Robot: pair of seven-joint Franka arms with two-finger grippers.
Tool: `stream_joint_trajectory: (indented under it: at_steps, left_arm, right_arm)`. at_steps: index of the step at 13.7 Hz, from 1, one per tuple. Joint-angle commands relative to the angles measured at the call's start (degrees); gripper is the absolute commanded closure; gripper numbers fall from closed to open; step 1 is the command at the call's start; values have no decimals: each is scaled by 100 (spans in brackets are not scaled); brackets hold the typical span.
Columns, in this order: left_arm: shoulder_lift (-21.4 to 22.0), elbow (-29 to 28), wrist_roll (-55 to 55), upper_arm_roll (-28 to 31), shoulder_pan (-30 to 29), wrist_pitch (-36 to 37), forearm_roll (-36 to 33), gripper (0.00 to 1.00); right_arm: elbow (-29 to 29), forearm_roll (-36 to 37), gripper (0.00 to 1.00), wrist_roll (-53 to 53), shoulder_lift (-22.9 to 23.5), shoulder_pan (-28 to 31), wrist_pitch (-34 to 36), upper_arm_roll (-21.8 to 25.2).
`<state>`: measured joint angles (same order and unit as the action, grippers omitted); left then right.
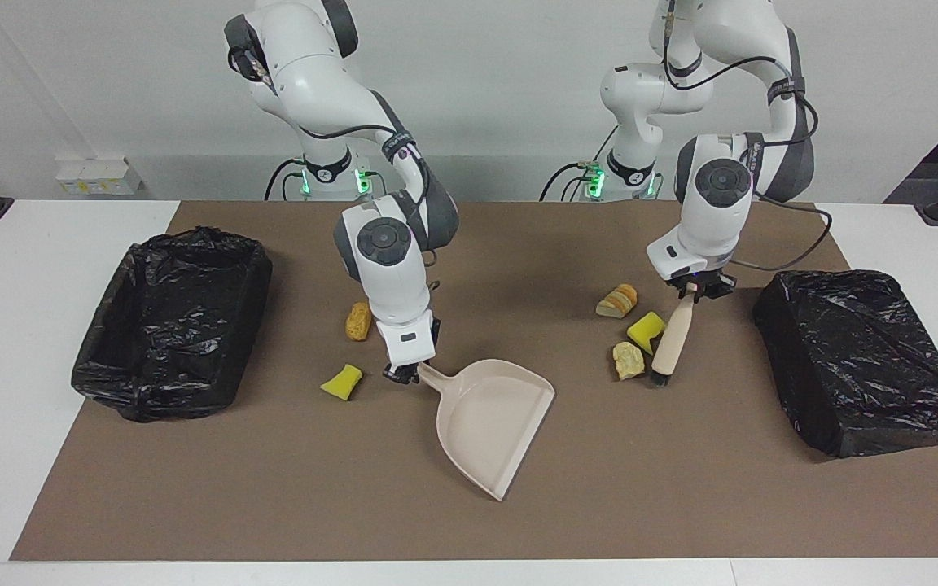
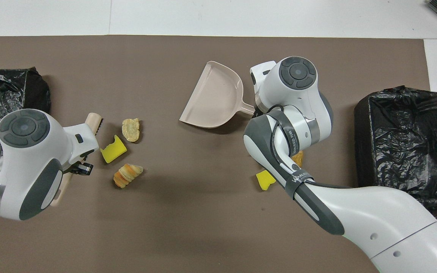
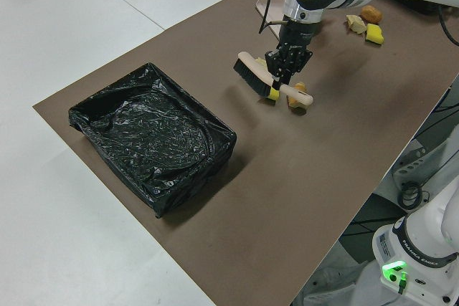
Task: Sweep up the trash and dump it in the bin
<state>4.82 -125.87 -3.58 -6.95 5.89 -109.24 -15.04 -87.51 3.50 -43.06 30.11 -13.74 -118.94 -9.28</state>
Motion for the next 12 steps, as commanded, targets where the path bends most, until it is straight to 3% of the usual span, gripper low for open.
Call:
stream_joint_trajectory:
  at_steps: [1,3,6,9,12]
  left_arm:
    - [607,-902,-792,88,132,-184,394,100]
    - [635,-1175,-1728,80,167,-369,765,100]
    - [635,-1422,-3328,80,527,-439,845,100]
    - [503,-1362,-3369,88,598,-824,1423,100]
    - [275,-1265,-2720,71,650,-1055,1496,100]
  right_arm:
    - [42,-78,100,-798,-355,83,555,-127]
    - [-125,158,100,-1404,-487,-127,591,-118]
    - [-345,582,100,-1442,-611,-391,548,-136]
    - [-696,564,100,-1091,-611,-489,249,-153]
    - [-793,564,100,-696,-594,-655,153,-154]
